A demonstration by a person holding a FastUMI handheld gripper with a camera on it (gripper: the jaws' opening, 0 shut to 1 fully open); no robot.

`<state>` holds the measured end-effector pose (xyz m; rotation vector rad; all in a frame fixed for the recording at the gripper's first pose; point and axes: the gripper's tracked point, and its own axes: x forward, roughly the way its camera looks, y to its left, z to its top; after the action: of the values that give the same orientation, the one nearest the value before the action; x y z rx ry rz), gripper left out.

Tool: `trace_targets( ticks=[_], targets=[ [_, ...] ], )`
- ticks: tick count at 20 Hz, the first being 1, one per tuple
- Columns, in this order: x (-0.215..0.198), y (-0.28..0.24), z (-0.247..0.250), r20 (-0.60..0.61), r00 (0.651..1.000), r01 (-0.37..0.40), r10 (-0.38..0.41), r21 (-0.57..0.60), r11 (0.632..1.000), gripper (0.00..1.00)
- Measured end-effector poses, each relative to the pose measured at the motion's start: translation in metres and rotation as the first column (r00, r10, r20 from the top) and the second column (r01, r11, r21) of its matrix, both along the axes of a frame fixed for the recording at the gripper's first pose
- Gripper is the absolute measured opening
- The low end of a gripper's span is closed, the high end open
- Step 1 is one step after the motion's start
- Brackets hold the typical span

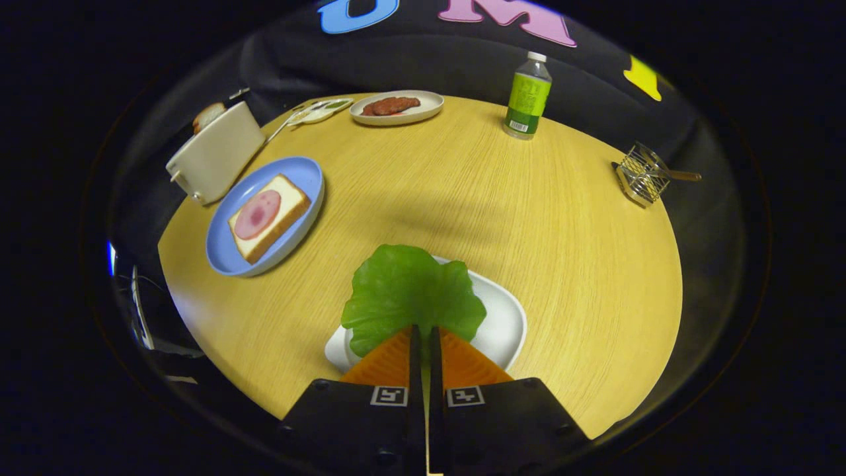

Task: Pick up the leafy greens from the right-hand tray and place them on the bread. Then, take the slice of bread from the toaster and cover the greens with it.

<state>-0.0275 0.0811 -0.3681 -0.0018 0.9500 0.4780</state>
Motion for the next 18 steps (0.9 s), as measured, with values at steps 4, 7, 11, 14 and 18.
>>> trace_targets(
  ticks=[4,7,11,14,18],
  targets=[
    [0.003,0.011,0.057,0.065,0.998,-0.011,0.008,0.047,0.999,0.07],
    [0.008,0.043,0.093,0.1,0.994,-0.058,0.049,0.088,0.994,0.07],
    [0.01,0.103,0.123,0.115,0.984,-0.148,0.132,0.136,0.98,0.07],
    [0.012,0.146,0.132,0.119,0.975,-0.206,0.189,0.149,0.967,0.07],
    [0.013,0.189,0.134,0.113,0.963,-0.261,0.247,0.143,0.955,0.07]
  ],
)
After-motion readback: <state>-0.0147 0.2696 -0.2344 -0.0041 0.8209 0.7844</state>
